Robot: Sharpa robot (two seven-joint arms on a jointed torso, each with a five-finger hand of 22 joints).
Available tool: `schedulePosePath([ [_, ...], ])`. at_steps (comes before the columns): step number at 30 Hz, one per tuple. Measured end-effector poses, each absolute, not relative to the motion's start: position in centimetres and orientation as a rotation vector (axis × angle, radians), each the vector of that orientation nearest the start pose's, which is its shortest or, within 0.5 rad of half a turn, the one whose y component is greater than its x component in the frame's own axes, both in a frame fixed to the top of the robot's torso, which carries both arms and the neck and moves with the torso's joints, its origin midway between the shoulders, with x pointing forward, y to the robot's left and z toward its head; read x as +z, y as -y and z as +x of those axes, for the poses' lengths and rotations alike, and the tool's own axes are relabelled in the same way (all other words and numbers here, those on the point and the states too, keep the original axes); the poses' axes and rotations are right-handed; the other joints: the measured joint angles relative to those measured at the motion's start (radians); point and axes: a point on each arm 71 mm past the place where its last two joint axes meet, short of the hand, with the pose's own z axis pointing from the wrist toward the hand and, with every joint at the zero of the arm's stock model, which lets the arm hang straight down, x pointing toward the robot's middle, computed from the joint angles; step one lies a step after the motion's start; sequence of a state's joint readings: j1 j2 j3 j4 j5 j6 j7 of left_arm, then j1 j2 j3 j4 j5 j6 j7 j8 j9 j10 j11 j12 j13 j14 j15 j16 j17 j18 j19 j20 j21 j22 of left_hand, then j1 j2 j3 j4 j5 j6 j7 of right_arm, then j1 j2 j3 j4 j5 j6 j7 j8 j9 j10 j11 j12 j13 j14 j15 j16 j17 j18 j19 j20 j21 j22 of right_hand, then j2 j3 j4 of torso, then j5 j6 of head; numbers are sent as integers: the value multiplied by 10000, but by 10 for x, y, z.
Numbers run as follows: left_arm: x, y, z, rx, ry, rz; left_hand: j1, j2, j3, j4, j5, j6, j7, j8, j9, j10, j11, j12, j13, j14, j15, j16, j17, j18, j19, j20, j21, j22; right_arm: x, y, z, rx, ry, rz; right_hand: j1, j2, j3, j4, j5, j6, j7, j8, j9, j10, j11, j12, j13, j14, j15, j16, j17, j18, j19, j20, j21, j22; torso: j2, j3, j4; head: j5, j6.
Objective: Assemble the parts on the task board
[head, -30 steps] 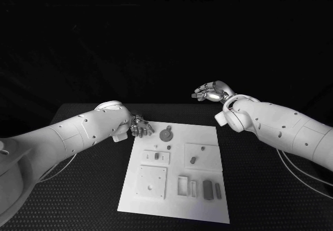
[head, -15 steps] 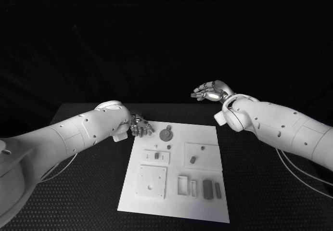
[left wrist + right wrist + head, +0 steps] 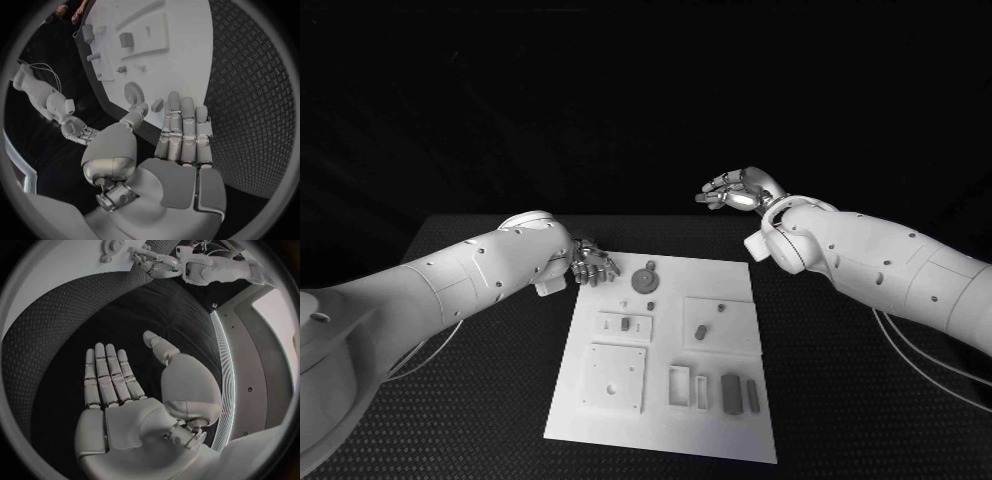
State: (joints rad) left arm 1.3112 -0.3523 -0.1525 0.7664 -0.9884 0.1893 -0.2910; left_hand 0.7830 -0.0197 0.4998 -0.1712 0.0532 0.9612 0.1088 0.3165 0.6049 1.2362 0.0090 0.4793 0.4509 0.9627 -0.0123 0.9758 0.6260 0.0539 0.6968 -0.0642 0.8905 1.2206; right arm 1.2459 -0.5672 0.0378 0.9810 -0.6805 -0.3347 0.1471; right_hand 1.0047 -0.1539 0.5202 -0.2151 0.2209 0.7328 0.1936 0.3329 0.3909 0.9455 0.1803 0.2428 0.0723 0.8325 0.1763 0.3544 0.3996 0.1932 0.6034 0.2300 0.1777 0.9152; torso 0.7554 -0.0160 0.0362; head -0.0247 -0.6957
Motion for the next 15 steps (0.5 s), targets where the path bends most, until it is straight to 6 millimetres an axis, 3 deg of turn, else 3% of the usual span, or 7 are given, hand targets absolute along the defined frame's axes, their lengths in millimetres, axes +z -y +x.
schedulePosePath([
  [5,-222,-175,596,-3988,-22394,-2461,0,0,2,-2,0,0,0,0,-14,0,0,0,0,0,0,0,0,-1,0,0,0,-1,-162,229,590,9559,-14975,6113,0,0,0,0,0,0,0,0,0,0,1,0,1,0,0,0,0,0,0,0,0,0,-1,1,1,0,-7],
  [7,-222,-176,596,-4000,-22397,-2492,300,300,110,-184,0,0,0,-57,-12,0,0,0,-29,-2,2,0,-26,0,-37,-37,0,0,-162,229,590,9558,-14978,6114,0,0,0,0,0,0,0,0,0,35,36,0,0,0,0,0,0,-1,0,0,0,0,-1,4,3,6,-7],
  [15,-221,-179,598,-4052,-22375,-2698,780,780,243,-602,-1,35,36,-91,-32,0,0,-41,-105,-35,35,40,-101,0,-37,-37,0,-1,-163,228,591,9560,-14998,6119,0,0,0,0,0,0,-1,0,-9,36,36,0,-12,0,0,0,-15,0,0,0,-38,13,-4,4,12,7,-16],
])
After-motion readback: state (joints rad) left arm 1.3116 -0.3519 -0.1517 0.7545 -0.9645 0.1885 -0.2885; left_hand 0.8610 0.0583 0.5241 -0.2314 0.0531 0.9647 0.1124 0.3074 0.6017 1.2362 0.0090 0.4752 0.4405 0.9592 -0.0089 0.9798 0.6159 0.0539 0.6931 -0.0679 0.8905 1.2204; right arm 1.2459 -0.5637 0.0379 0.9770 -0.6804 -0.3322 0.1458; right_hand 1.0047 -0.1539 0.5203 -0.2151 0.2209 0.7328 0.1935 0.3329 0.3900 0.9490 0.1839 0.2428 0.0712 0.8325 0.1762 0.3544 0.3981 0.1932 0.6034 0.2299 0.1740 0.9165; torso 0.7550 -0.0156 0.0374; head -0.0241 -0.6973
